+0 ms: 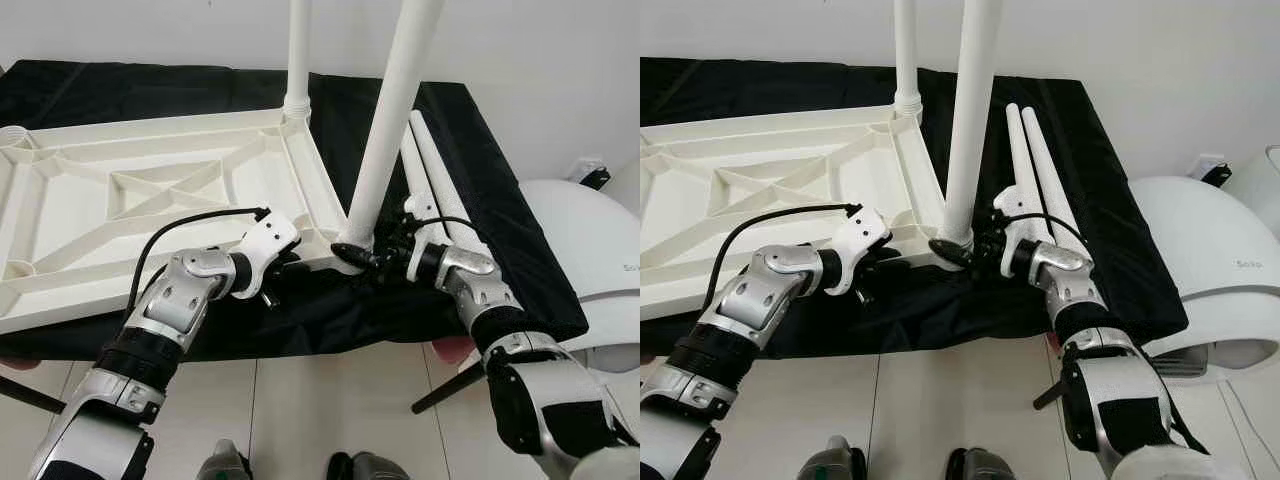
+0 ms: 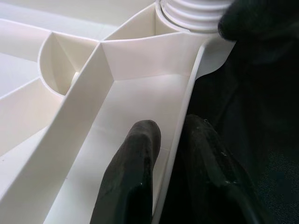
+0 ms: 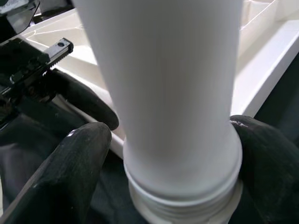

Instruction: Building children table

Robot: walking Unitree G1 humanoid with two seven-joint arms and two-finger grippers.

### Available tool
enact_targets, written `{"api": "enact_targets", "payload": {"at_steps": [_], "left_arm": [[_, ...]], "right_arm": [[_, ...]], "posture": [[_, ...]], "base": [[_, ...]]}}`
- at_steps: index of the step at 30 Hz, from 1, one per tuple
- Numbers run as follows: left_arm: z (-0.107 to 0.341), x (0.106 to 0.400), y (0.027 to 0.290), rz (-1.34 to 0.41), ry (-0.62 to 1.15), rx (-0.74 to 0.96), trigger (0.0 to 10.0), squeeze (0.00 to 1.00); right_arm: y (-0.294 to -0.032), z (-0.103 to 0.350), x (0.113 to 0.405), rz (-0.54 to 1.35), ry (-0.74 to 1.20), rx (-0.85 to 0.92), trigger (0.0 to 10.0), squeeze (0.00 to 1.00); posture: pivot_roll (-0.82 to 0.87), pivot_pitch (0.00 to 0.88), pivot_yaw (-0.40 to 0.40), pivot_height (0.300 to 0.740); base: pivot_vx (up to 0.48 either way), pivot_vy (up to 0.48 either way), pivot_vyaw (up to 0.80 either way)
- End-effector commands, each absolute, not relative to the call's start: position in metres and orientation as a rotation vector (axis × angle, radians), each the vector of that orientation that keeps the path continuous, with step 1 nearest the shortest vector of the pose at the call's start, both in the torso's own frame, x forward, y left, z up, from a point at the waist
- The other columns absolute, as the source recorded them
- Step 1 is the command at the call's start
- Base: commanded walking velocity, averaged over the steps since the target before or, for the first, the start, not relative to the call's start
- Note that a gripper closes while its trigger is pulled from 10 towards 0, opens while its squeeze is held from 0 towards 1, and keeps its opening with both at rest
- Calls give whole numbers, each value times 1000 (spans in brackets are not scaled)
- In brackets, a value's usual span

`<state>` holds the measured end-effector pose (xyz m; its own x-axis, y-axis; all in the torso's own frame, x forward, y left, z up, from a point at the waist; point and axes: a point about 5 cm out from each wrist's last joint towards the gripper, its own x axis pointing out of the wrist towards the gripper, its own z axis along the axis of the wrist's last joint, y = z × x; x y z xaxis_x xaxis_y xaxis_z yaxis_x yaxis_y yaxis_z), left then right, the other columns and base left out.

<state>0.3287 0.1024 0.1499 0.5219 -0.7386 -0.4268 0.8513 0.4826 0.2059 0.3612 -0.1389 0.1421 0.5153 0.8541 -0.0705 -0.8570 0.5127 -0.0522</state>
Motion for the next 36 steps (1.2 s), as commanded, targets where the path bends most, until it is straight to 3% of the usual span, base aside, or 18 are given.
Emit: {"api": "enact_targets", "payload": {"at_steps": [1,2,3,5,6,27,36], "left_arm": [[148,326,102,-1026,314,415,10000,0],[149,326,102,-1026,314,415,10000,0],[149,326,102,-1027,314,414,10000,0],[149,326,102,-1027,313,414,10000,0],[149,326,101,-1028,313,414,10000,0],[148,326,101,-1029,316,413,10000,0],[147,325,100,-1027,321,409,10000,0]], "right_arm": [[-140,141,361,1049,58,-114,10000,0],[-140,141,361,1057,57,-113,10000,0],[-140,142,361,1064,55,-119,8392,0],[-140,142,361,1067,52,-125,8392,0],[-140,143,362,1064,43,-119,0,0],[-145,139,359,998,-27,-17,0,0],[-142,131,350,824,-127,-43,0,0]], "posture": [[44,72,-21,740],[44,73,-21,740],[41,75,-20,740],[41,75,-20,740],[40,76,-20,740],[30,80,-19,740],[25,82,-24,740]], "base": [[0,0,0],[0,0,0],[0,0,0],[0,0,0],[0,0,0],[0,0,0],[0,0,0]]}}
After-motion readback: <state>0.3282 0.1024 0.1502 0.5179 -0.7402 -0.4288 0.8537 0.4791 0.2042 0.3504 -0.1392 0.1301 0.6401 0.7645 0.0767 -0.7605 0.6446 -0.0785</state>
